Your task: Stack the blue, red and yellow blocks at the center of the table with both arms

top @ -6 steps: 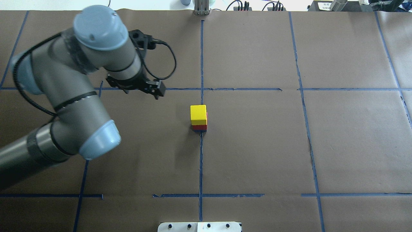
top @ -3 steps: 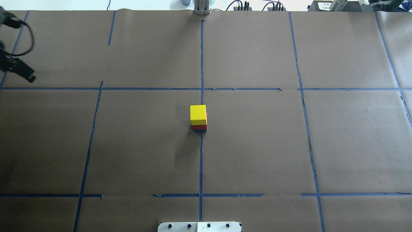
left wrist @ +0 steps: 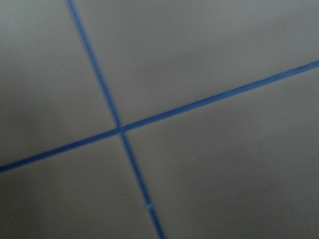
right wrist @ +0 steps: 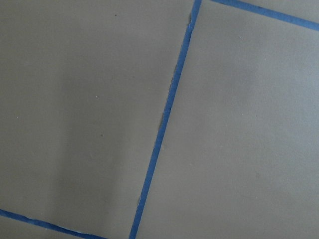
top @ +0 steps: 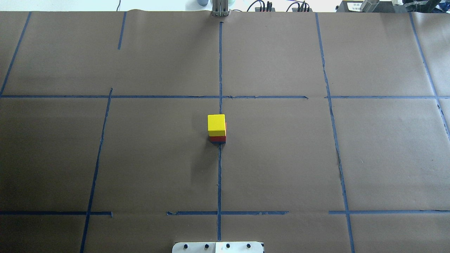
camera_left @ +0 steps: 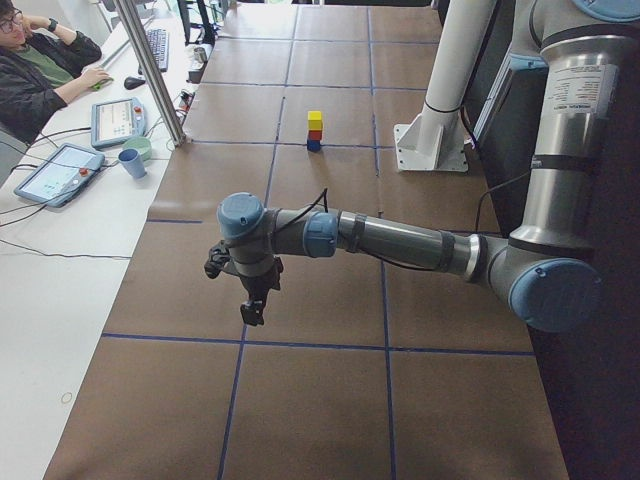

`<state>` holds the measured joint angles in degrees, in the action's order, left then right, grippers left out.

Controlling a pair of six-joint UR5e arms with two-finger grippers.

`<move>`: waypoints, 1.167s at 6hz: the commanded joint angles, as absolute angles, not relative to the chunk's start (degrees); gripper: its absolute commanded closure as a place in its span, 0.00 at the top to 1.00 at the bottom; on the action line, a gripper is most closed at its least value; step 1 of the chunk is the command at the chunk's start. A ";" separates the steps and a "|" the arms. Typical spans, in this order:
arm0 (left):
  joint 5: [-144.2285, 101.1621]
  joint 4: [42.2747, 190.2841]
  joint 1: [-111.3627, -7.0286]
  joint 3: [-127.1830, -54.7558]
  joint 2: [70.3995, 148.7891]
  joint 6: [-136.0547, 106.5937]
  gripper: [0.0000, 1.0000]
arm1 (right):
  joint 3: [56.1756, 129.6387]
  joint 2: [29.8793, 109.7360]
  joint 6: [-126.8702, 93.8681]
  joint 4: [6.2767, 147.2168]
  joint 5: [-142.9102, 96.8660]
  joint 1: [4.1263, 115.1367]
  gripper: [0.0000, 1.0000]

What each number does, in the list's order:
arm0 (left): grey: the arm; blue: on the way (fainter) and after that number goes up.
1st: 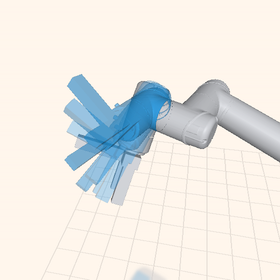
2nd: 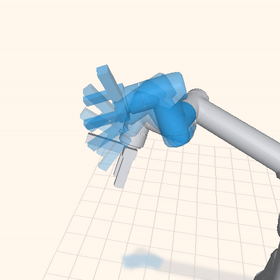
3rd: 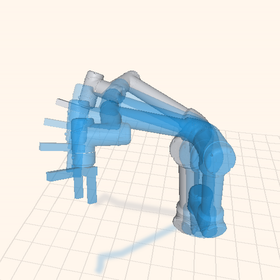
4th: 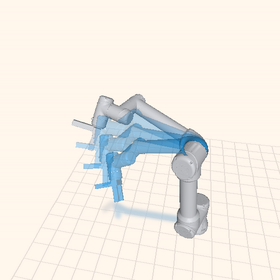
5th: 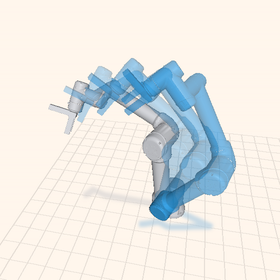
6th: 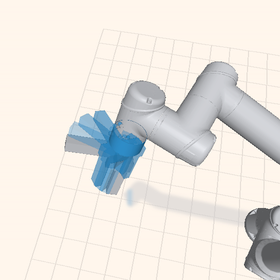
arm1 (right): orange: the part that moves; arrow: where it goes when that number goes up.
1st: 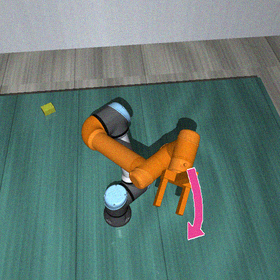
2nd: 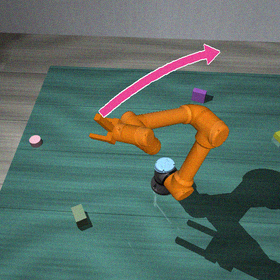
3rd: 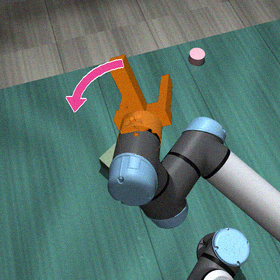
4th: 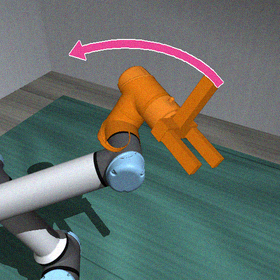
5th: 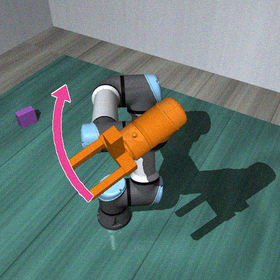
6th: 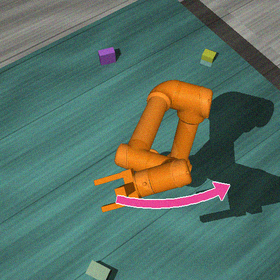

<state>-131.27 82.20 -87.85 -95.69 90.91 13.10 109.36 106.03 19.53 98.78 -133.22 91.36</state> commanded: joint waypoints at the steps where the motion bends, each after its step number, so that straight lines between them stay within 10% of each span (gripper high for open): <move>1: -131.22 82.88 -90.26 -95.10 84.58 13.71 1.00 | 109.34 105.64 19.34 98.79 -133.68 91.32 1.00; 7: -130.43 85.08 -90.00 -95.89 84.11 13.62 1.00 | 108.90 105.47 19.42 98.70 -133.68 91.32 1.00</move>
<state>-130.35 85.01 -90.08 -95.91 84.11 13.70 109.10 105.47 19.42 98.70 -133.68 91.32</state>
